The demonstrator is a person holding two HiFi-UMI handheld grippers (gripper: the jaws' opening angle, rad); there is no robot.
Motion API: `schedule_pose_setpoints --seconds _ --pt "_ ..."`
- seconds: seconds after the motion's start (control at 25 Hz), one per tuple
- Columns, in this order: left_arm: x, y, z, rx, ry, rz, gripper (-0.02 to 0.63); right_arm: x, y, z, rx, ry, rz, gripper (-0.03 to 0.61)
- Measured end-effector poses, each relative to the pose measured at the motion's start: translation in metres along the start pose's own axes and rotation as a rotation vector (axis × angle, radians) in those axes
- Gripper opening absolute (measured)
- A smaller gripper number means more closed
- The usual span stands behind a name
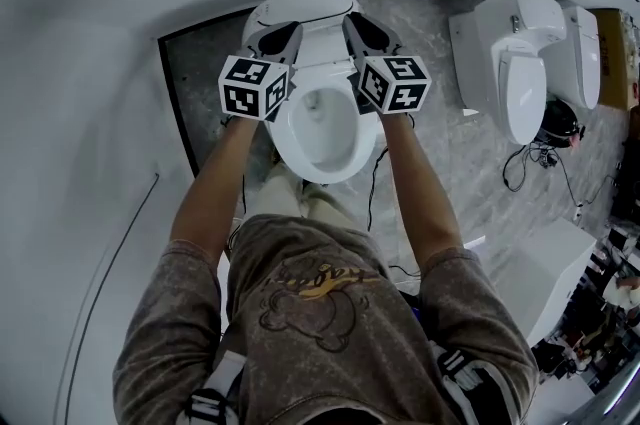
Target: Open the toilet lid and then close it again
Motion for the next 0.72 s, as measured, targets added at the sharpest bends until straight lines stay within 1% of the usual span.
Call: schedule_pose_setpoints --seconds 0.2,0.44,0.6,0.72 --pt "0.03 -0.023 -0.014 0.021 0.0 0.032 0.009 -0.009 -0.034 -0.011 0.0 -0.012 0.029 0.044" --pt "0.078 -0.053 -0.052 0.067 -0.014 0.113 0.009 -0.019 -0.086 -0.045 0.019 -0.044 0.086 0.044" --pt "0.108 -0.071 -0.082 0.097 -0.042 0.19 0.009 -0.027 -0.12 -0.073 0.008 -0.069 0.123 0.044" --pt "0.13 -0.081 -0.106 0.096 -0.082 0.238 0.009 -0.034 -0.147 -0.096 -0.012 -0.077 0.155 0.044"
Point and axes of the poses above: the fingertips, and each gripper's own axes: y forward along the fingers, x to its right, z out of its top, the point moved 9 cm from there along -y, backward along the fingers, and after that the axes turned 1 degree about x, right-handed, at the moved point
